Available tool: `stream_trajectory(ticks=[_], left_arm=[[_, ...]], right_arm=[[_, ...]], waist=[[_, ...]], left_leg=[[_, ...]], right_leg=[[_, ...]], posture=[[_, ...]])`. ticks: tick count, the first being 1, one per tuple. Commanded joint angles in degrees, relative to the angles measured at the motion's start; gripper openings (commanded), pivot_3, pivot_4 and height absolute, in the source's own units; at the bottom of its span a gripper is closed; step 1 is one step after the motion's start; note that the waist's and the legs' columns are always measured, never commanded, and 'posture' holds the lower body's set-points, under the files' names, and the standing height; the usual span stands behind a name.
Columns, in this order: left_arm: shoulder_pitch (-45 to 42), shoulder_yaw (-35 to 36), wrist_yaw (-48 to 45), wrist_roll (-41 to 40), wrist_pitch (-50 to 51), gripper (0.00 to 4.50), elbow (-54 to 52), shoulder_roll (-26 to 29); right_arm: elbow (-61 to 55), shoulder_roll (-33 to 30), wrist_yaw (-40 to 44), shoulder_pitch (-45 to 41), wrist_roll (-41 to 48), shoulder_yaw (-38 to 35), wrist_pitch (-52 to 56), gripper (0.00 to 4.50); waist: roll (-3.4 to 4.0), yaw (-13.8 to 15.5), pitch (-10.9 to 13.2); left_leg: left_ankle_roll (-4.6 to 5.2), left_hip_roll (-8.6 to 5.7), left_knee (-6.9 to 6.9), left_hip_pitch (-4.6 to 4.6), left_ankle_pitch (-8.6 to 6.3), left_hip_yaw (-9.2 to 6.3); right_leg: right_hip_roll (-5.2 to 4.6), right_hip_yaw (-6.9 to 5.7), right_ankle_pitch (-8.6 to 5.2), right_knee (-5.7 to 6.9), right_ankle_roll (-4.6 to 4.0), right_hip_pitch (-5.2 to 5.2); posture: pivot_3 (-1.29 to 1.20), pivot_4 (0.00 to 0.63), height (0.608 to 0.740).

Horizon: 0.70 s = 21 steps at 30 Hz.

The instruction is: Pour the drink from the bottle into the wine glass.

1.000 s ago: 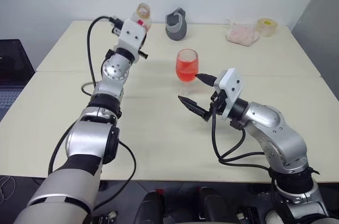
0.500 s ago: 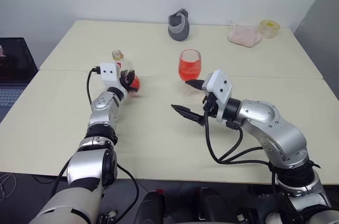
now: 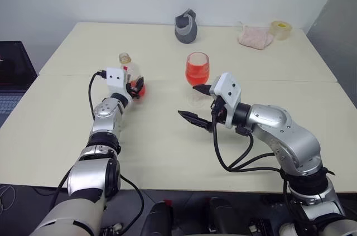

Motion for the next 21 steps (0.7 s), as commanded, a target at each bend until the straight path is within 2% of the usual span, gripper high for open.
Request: stream_trajectory(ticks=[1, 3, 9, 17, 21], left_arm=[[1.23, 1.11, -0.55, -1.22, -0.68, 4.0, -2.88, 1.05], [2.3, 1.46, -0.88, -1.77, -0.58, 4.46, -4.4, 1.3], [7.21, 2.77, -0.23, -3.37, 1.48, 4.46, -14.11, 2.42], [21.37, 4.37, 3.54, -5.6, 13.56, 4.46, -41.15, 3.21], [25.43, 4.66, 7.5, -4.88, 17.39, 4.46, -48.66, 2.5]], right_arm=[[-1.72, 0.13, -0.18, -0.66, 0.91, -1.08, -0.4, 4.5], [-1.77, 0.07, -0.14, -0.24, 1.03, -1.32, -0.47, 4.5], [-2.32, 0.28, -0.61, 1.45, 1.92, -2.86, -0.73, 4.5], [-3.03, 0.65, -3.13, 9.75, 1.81, -5.53, -4.22, 4.5], [-2.01, 2.1, -4.44, 13.02, 1.71, -5.9, -6.77, 4.5]], waist=[[0.0, 0.02, 0.0], [0.0, 0.02, 0.0], [-0.01, -0.01, -0.01], [-0.03, 0.03, -0.02], [-0.03, 0.09, -0.03]], left_leg=[[0.0, 0.0, 0.0, 0.0, 0.0, -0.03], [0.0, 0.0, 0.0, -0.01, 0.0, -0.1], [0.0, 0.0, 0.0, -0.01, 0.0, -0.35], [-0.01, 0.02, -0.01, 0.0, 0.0, -0.49], [0.0, 0.02, -0.01, 0.01, 0.0, -0.53]], right_leg=[[0.0, 0.0, 0.0, 0.0, 0.0, 0.0], [0.0, 0.0, 0.0, 0.0, 0.0, 0.0], [-0.01, 0.05, 0.0, -0.01, 0.0, 0.0], [-0.03, 0.11, 0.0, -0.07, 0.0, 0.08], [-0.03, 0.08, 0.0, -0.09, 0.0, 0.13]], posture=[[0.0, 0.15, 0.74], [0.0, 0.15, 0.74], [0.0, 0.15, 0.74], [0.0, 0.15, 0.74], [0.0, 0.15, 0.74]])
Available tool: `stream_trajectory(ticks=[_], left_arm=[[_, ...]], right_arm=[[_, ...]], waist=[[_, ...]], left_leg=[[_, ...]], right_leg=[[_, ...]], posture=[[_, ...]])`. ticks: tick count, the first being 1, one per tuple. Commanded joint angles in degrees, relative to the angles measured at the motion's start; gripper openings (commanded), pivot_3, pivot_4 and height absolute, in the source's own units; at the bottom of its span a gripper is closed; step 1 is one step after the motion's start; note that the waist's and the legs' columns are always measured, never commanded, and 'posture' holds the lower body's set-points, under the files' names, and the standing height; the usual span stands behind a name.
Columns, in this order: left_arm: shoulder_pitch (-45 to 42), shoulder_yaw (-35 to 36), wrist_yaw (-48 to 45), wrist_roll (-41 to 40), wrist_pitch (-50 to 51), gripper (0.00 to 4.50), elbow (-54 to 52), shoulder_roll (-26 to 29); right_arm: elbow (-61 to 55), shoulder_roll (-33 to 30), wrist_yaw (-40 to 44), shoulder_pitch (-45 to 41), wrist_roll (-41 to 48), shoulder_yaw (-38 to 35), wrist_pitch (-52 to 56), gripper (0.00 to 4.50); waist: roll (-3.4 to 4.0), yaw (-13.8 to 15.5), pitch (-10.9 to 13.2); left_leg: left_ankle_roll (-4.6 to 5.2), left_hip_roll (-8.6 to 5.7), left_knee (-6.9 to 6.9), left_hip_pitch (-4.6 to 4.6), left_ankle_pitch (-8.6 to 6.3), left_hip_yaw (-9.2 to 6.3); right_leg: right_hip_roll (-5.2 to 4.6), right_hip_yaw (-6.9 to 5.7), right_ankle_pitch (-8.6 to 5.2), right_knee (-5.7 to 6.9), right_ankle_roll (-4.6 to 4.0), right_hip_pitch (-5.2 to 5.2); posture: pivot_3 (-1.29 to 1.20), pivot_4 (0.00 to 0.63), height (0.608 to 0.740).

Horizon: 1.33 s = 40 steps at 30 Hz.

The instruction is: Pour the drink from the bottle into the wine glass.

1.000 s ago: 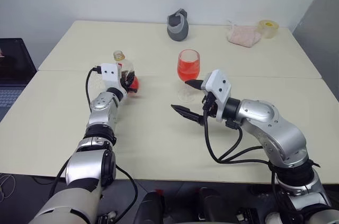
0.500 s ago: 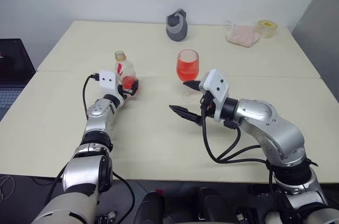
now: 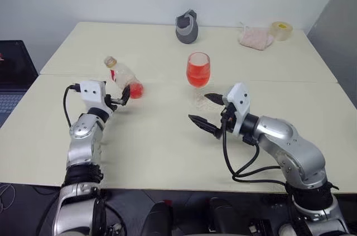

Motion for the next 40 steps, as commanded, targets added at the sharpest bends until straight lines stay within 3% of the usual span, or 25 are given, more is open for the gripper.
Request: stream_trajectory(ticks=[1, 11, 17, 21, 30, 40], left_arm=[[1.01, 0.41, 3.46, 0.72, 2.33, 4.46, -6.9, -0.23], [6.19, 0.67, 6.96, 0.66, 6.69, 4.46, -14.51, -1.8], [13.24, 0.08, 11.08, 3.38, 9.88, 4.46, -24.26, -3.08], [17.04, -0.2, 12.3, 3.55, 9.6, 4.46, -30.0, -5.06], [23.96, -0.55, 14.29, 3.32, 8.01, 4.46, -38.53, -11.33], [27.32, -0.54, 15.17, 4.51, 7.17, 4.46, -40.34, -12.43]], right_arm=[[-0.33, 1.46, -1.21, 1.04, -0.07, -1.4, -3.55, 4.5], [0.24, 1.04, -1.47, 5.26, -0.86, -1.96, -8.38, 4.5], [3.82, 5.12, -6.38, 12.28, -7.08, -3.69, -23.02, 4.5], [7.49, 6.7, -5.94, 15.1, -6.52, -5.05, -28.47, 4.5], [19.78, 7.42, -4.98, 13.36, -6.86, -8.22, -36.51, 4.5], [26.02, 6.73, -3.24, 10.46, -6.82, -8.53, -39.34, 4.5]], waist=[[-0.01, 0.03, 0.0], [-0.02, 0.05, -0.02], [-0.03, 0.07, -0.03], [-0.03, 0.08, -0.04], [-0.03, 0.08, -0.05], [-0.02, 0.07, -0.06]], left_leg=[[0.0, 0.0, 0.0, 0.01, 0.0, -0.01], [0.0, 0.0, -0.03, 0.03, 0.0, -0.03], [0.0, 0.0, -0.05, 0.04, 0.0, -0.01], [-0.01, 0.01, -0.05, 0.05, 0.0, 0.0], [-0.01, 0.01, -0.08, 0.12, -0.01, 0.07], [-0.01, 0.02, -0.08, 0.13, -0.01, 0.11]], right_leg=[[0.0, -0.01, 0.0, 0.0, 0.0, 0.01], [0.01, -0.04, 0.0, -0.07, 0.0, 0.07], [0.01, -0.01, 0.0, -0.08, 0.0, 0.07], [0.01, 0.01, 0.0, -0.1, 0.0, 0.08], [0.01, 0.06, -0.01, -0.09, 0.0, 0.12], [0.05, 0.1, -0.01, -0.1, 0.0, 0.12]], posture=[[0.0, 0.15, 0.74], [0.0, 0.15, 0.74], [0.0, 0.15, 0.74], [0.0, 0.15, 0.74], [0.0, 0.15, 0.74], [0.0, 0.15, 0.74]])
